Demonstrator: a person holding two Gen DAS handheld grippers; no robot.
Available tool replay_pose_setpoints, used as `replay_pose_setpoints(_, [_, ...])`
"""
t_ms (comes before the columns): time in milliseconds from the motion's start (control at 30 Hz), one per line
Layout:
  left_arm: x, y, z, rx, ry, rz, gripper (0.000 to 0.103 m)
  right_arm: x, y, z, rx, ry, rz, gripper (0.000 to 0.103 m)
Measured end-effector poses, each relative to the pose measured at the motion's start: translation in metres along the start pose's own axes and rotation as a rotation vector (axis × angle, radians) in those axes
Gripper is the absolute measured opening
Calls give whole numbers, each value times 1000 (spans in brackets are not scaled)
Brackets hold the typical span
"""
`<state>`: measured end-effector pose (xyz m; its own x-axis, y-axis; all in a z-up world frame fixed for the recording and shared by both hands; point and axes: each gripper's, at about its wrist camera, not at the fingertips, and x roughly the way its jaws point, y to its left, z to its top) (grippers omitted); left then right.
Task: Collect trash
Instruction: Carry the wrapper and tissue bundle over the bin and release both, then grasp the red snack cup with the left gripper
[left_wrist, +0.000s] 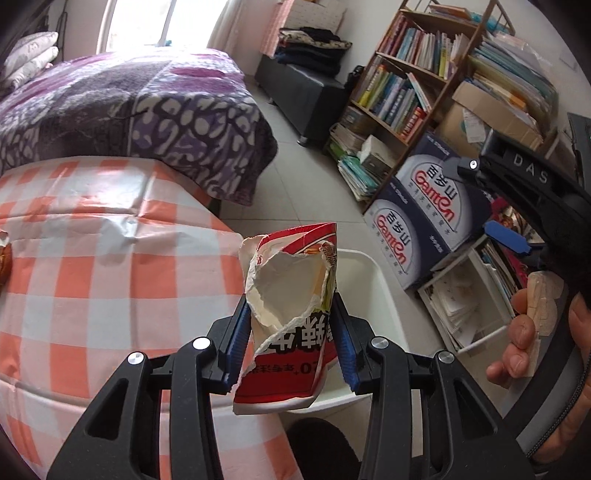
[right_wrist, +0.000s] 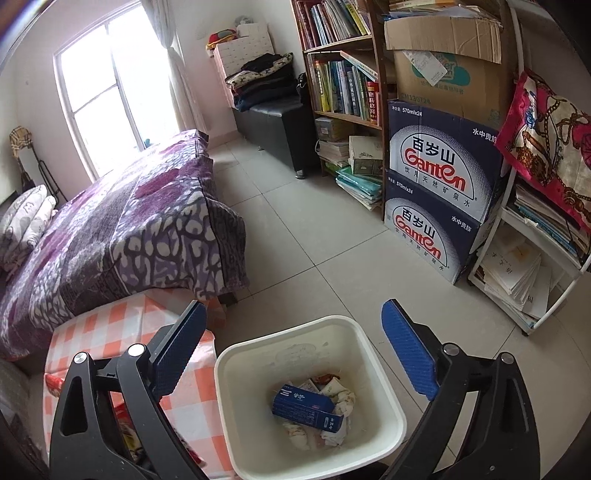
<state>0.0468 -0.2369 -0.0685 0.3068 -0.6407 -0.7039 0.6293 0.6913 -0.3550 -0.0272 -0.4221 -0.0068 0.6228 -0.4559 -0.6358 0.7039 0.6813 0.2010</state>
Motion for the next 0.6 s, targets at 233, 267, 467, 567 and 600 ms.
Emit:
replay_pose_setpoints(233, [32, -16, 8, -20, 147, -233, 49, -5, -4, 4, 57, -16, 25, 92])
replay_pose_setpoints(267, [34, -17, 8, -25, 152, -246, 55, -4, -4, 4, 60, -13, 27, 92])
replay_pose_setpoints(467, [22, -3, 12, -33, 121, -155, 60, 3, 7, -2, 68, 28, 64, 94])
replay_pose_setpoints(567, [11, 20, 15, -38, 81, -14, 65, 8, 23, -9, 38, 60, 90, 96])
replay_pose_setpoints(600, [7, 30, 16, -38, 67, 43, 66, 11, 32, -12, 18, 81, 103, 96])
